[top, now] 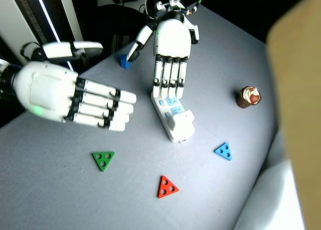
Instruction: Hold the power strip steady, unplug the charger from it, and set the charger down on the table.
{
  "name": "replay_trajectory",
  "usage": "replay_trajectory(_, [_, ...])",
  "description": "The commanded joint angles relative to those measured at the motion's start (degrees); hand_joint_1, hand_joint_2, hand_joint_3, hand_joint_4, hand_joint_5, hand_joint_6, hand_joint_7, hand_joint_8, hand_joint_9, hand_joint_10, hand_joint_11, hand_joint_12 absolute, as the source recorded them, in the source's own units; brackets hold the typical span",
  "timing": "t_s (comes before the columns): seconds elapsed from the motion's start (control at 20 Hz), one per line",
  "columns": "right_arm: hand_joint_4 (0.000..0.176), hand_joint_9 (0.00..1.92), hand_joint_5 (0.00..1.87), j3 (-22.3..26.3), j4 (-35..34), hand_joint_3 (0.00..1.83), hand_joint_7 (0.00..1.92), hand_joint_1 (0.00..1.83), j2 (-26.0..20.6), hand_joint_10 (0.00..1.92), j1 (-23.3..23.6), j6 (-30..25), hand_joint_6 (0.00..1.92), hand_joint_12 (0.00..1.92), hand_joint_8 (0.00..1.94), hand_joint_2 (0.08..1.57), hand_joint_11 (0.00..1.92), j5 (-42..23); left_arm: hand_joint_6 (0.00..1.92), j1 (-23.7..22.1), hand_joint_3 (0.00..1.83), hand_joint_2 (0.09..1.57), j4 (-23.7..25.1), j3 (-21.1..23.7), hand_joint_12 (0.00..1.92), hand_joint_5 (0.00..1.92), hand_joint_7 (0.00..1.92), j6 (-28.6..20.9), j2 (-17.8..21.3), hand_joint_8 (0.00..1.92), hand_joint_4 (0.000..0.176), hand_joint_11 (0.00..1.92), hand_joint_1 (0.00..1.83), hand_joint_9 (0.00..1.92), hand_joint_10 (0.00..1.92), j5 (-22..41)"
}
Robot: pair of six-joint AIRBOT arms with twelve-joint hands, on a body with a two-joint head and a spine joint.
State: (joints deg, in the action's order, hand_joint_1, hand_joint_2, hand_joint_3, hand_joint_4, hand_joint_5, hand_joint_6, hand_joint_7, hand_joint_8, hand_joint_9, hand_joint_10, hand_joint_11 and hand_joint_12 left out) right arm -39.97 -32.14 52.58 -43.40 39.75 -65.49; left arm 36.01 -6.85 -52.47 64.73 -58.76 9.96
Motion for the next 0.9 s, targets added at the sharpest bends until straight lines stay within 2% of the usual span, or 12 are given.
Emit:
replay_trajectory(0.0, [0.000, 0.07, 0.04, 0.3, -1.0, 0.00, 0.06, 0.46, 0.7, 0.00, 1.1, 1.3, 0.00, 0.13, 0.00, 1.04, 0.05, -5.9, 0.00, -0.1, 0.00, 1.10, -0.3, -0.4, 0.18, 0.12, 0.14, 0.1, -0.5, 0.00, 0.000, 0.01, 0.00, 0.11, 0.00, 5.5])
replay_trajectory(0.05, [0.000, 0.07, 0.04, 0.2, -3.7, 0.00, 0.06, 0.46, 1.8, 0.00, 2.0, 2.6, 0.00, 0.13, 0.00, 1.04, 0.05, -5.9, 0.00, -0.1, 0.00, 1.10, -0.3, -0.9, 0.18, 0.12, 0.14, 0.1, -0.9, 0.00, 0.000, 0.01, 0.00, 0.11, 0.00, 5.5])
replay_trajectory(0.15, [0.000, 0.10, 0.07, -0.6, -7.0, 0.00, 0.10, 0.74, 4.0, 0.01, 3.7, 3.3, 0.01, 0.14, 0.01, 1.01, 0.06, -5.8, 0.00, -0.1, 0.00, 1.10, -0.3, -2.1, 0.19, 0.13, 0.15, 0.3, -2.3, 0.01, 0.000, 0.00, 0.00, 0.13, 0.00, 5.5])
replay_trajectory(0.45, [0.000, 0.08, 0.08, -4.6, -14.9, 0.00, 0.07, 0.97, 9.8, 0.00, 8.0, 6.1, 0.00, 0.17, 0.00, 1.01, 0.05, -5.1, 0.00, 0.4, 0.00, 1.11, -0.1, -5.7, 0.17, 0.13, 0.14, 0.3, -6.4, 0.00, 0.000, 0.00, 0.00, 0.12, 0.00, 5.6])
replay_trajectory(0.55, [0.000, 0.11, 0.11, -5.7, -16.3, 0.00, 0.10, 1.02, 11.1, 0.01, 8.8, 6.2, 0.01, 0.19, 0.01, 1.01, 0.08, -5.1, 0.01, 0.9, 0.00, 1.10, -0.3, -6.2, 0.18, 0.14, 0.15, 0.3, -7.2, 0.00, 0.000, 0.01, 0.00, 0.12, 0.01, 5.5])
replay_trajectory(0.85, [0.000, 0.14, 0.15, -9.4, -19.9, 0.01, 0.12, 1.01, 14.8, 0.00, 12.6, 6.3, 0.00, 0.24, 0.00, 1.04, 0.11, -1.8, 0.00, 2.7, 0.00, 1.10, -1.7, -6.2, 0.19, 0.13, 0.15, 0.3, -6.7, 0.00, 0.000, 0.01, 0.03, 0.12, 0.00, 4.4])
